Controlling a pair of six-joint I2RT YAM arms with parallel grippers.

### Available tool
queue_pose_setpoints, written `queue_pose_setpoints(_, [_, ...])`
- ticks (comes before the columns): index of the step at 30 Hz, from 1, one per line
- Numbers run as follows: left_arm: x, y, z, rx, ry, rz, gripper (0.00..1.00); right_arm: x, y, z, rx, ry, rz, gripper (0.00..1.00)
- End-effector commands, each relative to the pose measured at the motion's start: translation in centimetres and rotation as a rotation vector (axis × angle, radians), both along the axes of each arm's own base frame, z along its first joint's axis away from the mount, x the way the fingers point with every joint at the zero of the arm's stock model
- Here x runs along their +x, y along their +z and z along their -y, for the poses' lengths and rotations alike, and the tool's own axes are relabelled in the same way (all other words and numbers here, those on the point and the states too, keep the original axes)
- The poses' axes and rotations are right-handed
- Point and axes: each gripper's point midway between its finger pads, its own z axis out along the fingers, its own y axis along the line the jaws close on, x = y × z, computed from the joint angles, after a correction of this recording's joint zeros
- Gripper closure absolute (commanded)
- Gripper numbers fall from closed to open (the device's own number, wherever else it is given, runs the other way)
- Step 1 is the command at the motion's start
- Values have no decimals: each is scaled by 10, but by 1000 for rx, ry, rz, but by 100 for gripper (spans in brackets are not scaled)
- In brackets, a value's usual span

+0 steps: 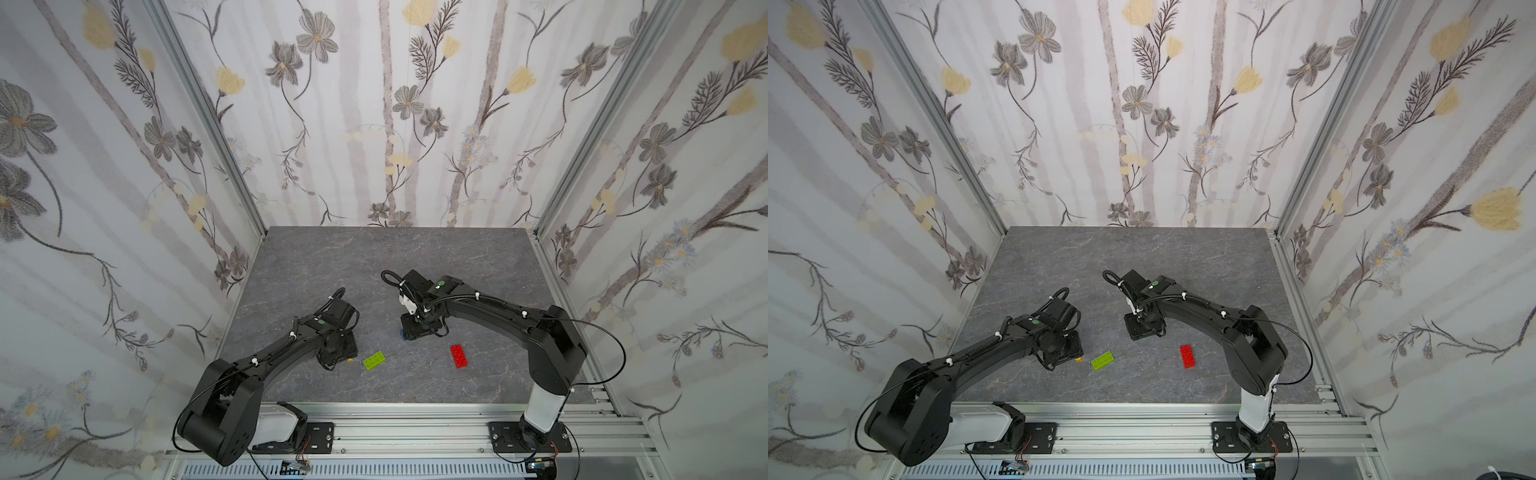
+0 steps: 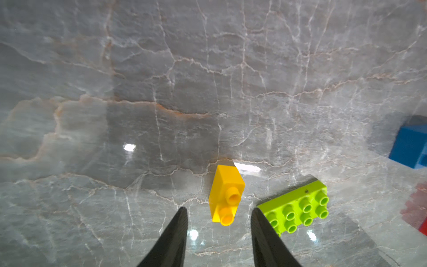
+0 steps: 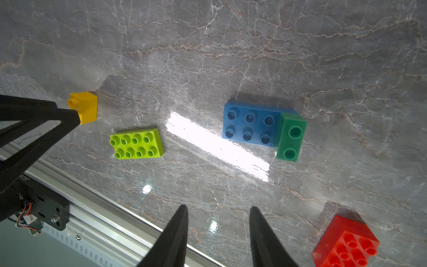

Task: Assemble the number 5 with lego
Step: Pick up the lego brick from the center of the board.

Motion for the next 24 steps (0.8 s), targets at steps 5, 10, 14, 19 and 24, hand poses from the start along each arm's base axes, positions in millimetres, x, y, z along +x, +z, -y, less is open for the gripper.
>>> queue_pose_setpoints(5, [6,-5,4,29,-28,-5,63,-2,3,1,4,-21,-2,57])
queue_pose_setpoints(10, [6,-9,3,52,-40,-9,69,-2,2,3,-1,-22,-2,57])
queue_pose_setpoints(14, [9,-9,2,70,-41,-1,71,-3,1,5,-1,-23,-2,57])
queue_pose_setpoints(19, [13,-8,3,83,-40,18,70,-5,0,6,5,-26,-5,57])
queue_pose_setpoints(24, [14,-9,3,82,-38,22,70,-12,8,-7,109,-4,-23,57])
